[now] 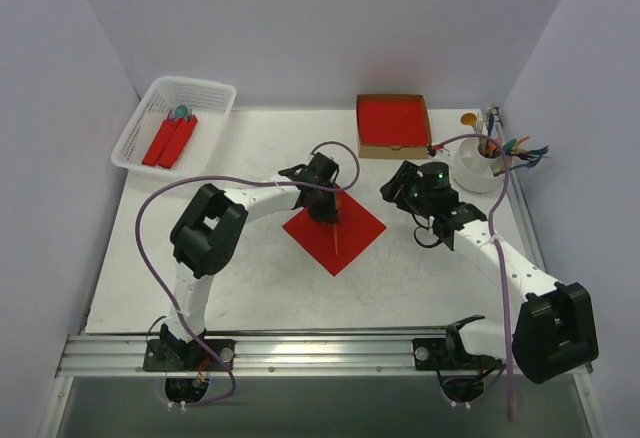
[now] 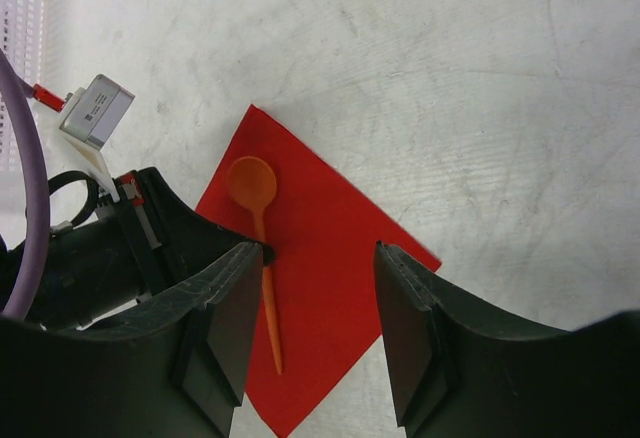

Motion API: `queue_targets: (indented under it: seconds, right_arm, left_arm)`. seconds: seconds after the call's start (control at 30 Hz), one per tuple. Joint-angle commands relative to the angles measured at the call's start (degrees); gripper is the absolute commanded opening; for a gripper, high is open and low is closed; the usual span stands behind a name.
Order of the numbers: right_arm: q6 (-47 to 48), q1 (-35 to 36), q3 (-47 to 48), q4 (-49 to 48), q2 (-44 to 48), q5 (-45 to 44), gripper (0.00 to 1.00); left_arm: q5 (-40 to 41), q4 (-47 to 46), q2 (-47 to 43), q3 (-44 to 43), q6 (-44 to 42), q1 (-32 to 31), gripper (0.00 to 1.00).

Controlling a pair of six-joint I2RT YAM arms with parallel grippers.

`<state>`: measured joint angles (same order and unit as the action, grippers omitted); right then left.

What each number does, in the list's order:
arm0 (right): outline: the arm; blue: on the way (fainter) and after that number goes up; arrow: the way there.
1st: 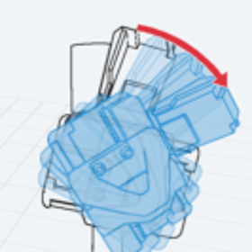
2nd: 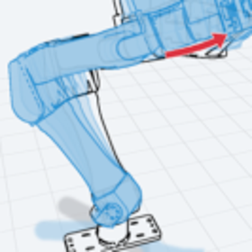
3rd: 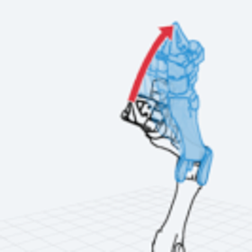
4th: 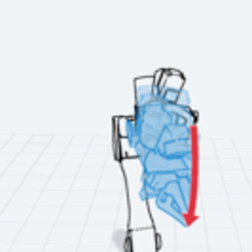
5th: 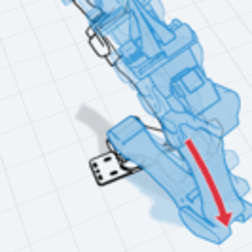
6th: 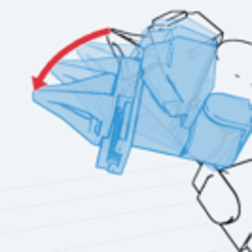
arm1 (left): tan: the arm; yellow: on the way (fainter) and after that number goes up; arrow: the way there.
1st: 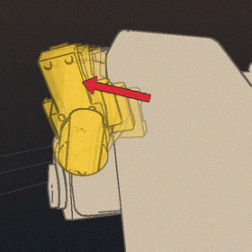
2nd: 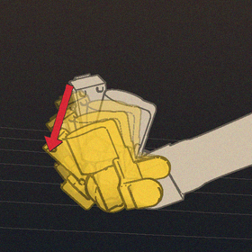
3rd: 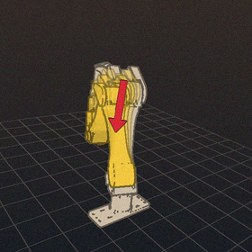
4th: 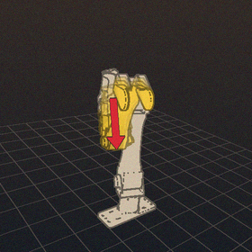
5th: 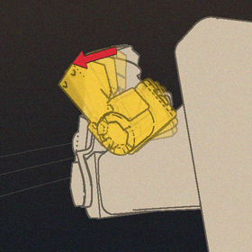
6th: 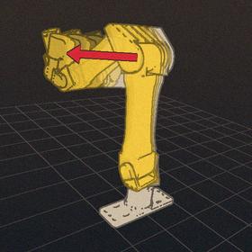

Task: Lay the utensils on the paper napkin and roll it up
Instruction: Place the utensils on the napkin.

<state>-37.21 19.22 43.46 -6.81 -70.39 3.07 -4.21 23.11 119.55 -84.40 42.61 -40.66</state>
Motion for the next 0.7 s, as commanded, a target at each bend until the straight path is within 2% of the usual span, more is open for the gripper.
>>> queue_targets:
  seconds: [0.0,0.5,0.67]
  right_arm:
    - [0.56,0.29,-0.92,-1.36,2.27,0.01,0.48]
    - [0.56,0.29,-0.57,-1.1,2.36,-0.26,0.48]
    - [2.14,0.11,2.58,2.4,2.89,-2.89,0.49]
  left_arm:
    - [1.39,1.05,-0.02,-2.87,-1.48,-0.03,0.24]
    - [2.54,2.37,-1.42,-3.23,-3.06,0.15,0.24]
    - [1.4,3.69,-3.52,-3.49,-3.76,0.15,0.27]
